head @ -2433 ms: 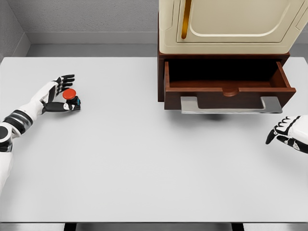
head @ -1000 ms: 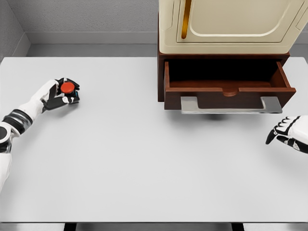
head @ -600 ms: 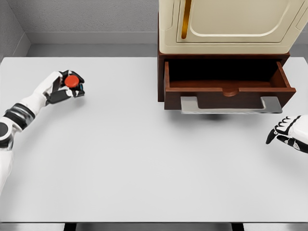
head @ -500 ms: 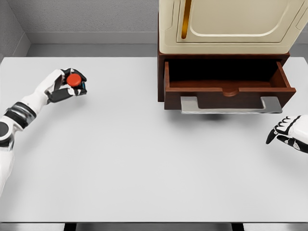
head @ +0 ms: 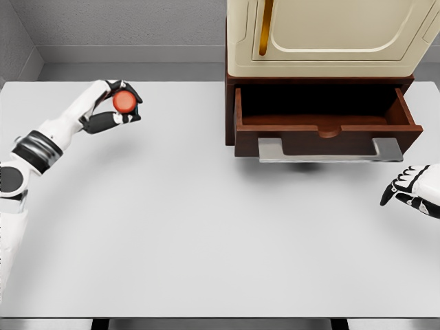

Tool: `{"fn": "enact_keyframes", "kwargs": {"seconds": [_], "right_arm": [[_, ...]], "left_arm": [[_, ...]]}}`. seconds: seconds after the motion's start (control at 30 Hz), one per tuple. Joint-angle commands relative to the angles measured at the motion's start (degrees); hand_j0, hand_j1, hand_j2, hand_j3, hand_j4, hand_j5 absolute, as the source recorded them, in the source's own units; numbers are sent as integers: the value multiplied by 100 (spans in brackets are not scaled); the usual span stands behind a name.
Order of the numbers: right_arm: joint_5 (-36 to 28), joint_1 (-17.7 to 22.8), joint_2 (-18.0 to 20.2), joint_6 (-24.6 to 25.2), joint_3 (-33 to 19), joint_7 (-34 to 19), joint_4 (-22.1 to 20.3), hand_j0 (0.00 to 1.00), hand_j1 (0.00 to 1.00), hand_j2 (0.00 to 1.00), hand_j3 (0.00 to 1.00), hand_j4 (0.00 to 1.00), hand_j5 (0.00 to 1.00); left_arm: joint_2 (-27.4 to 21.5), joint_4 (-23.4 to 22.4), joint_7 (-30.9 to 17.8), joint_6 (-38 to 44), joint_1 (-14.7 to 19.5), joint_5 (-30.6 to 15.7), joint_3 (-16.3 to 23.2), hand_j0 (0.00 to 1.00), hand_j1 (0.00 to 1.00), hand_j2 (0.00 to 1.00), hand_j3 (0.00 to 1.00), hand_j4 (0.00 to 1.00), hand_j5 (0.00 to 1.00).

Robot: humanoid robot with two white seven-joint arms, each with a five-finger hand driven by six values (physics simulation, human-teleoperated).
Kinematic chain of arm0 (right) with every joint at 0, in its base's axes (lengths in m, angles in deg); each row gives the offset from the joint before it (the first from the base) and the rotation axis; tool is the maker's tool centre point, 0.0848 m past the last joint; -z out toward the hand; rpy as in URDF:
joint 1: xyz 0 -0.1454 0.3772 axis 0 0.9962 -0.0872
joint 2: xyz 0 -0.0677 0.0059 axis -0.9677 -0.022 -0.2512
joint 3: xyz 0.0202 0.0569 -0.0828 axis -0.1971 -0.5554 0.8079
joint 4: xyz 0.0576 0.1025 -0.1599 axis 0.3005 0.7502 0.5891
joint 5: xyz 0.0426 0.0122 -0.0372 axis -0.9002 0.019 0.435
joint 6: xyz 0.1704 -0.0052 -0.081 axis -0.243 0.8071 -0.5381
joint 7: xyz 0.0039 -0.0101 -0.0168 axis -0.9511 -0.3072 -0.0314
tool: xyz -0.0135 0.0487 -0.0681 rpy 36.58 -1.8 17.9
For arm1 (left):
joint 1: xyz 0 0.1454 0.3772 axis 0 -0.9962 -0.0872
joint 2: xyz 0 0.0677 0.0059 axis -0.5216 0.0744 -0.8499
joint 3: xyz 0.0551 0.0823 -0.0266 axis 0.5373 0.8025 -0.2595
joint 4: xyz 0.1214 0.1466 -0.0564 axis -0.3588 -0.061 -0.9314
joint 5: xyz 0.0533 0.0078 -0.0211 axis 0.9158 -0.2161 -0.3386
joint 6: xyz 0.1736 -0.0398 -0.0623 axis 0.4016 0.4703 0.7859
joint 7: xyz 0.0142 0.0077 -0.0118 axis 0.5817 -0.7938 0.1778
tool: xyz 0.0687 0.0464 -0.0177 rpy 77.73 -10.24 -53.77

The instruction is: Put the switch into the drawer with left arm, and close the drawer with right arm

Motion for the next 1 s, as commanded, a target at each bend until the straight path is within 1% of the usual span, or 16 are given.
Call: {"fn": "enact_keyframes", "kwargs": {"seconds": [0.0, 0.17, 0.23, 0.33, 0.4, 0.43, 0.47, 0.53, 0.57, 0.6, 0.63, 0.7, 0.8, 0.9, 0.97], "right_arm": [[-37, 0, 11, 1, -2, 2, -2, 45, 45, 45, 45, 45, 45], [-37, 0, 2, 1, -2, 2, 7, 45, 45, 45, 45, 45, 45], [-37, 0, 2, 1, -2, 2, 7, 45, 45, 45, 45, 45, 45], [-37, 0, 11, 1, -2, 2, 7, 45, 45, 45, 45, 45, 45], [-37, 0, 11, 1, -2, 2, 7, 45, 45, 45, 45, 45, 45], [-37, 0, 11, 1, -2, 2, 7, 45, 45, 45, 45, 45, 45], [-37, 0, 11, 1, -2, 2, 7, 46, 46, 46, 46, 46, 46], [-37, 0, 11, 1, -2, 2, -2, 45, 45, 45, 45, 45, 45], [-37, 0, 11, 1, -2, 2, 7, 45, 45, 45, 45, 45, 45], [-37, 0, 11, 1, -2, 2, 7, 45, 45, 45, 45, 45, 45], [-37, 0, 11, 1, -2, 2, 7, 45, 45, 45, 45, 45, 45], [-37, 0, 11, 1, -2, 2, 7, 45, 45, 45, 45, 45, 45], [-37, 0, 11, 1, -2, 2, 7, 45, 45, 45, 45, 45, 45], [-37, 0, 11, 1, -2, 2, -2, 45, 45, 45, 45, 45, 45], [-37, 0, 11, 1, -2, 2, 7, 45, 45, 45, 45, 45, 45]], "left_arm": [[72, 338, 7, 10, 0, 365, -2, 36, 36, 36, 36, 36, 36], [248, 575, 7, 19, -18, 620, 16, 34, 34, 34, 34, 34, 34], [397, 707, 7, 10, -9, 1006, 16, 34, 34, 34, 34, 34, 34], [494, 936, 7, 10, -9, 1481, 192, 34, 34, 34, 34, 34, 34], [661, 971, 7, 10, 9, 1946, 262, 34, 34, 34, 34, 34, 34], [784, 1058, 7, 10, 9, 2245, 271, 34, 34, 34, 34, 34, 34], [837, 1111, 7, 10, 9, 2439, 280, 34, 34, 34, 34, 34, 34], [855, 1217, 7, 10, 26, 2509, 385, 33, 33, 33, 33, 33, 33], [863, 1217, 7, 10, 44, 2667, 394, 33, 33, 33, 33, 33, 33], [881, 1261, 7, 19, 70, 2808, 499, 33, 33, 33, 33, 33, 33], [898, 1340, 7, 19, 70, 2834, 508, 33, 33, 33, 33, 33, 33], [916, 1419, -2, 10, 79, 3063, 587, 33, 33, 33, 33, 33, 33], [925, 1437, -20, 1, 167, 3160, 719, 33, 33, 33, 33, 33, 33], [925, 1445, -28, -43, 237, 3195, 728, 33, 33, 33, 33, 33, 33], [916, 1445, -37, -52, 272, 3274, 815, 33, 33, 33, 33, 33, 33]]}}
